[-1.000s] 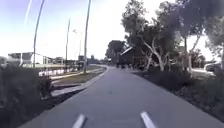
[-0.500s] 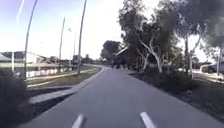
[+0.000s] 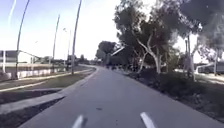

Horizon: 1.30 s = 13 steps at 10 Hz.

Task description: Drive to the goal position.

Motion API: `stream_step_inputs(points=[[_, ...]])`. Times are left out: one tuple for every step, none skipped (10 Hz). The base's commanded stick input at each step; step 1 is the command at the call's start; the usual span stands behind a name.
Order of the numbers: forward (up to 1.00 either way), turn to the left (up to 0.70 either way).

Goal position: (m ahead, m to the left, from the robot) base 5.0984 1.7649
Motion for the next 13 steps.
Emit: stream_step_inputs(points=[[0.94, 0.00], [0.94, 0.00], [0.95, 0.00], [0.94, 0.00], [0.94, 0.00], [0.94, 0.00], [0.94, 0.00], [0.95, 0.00], [0.94, 0.00], [0.94, 0.00], [0.94, 0.00], [0.94, 0.00], [0.94, 0.00]])
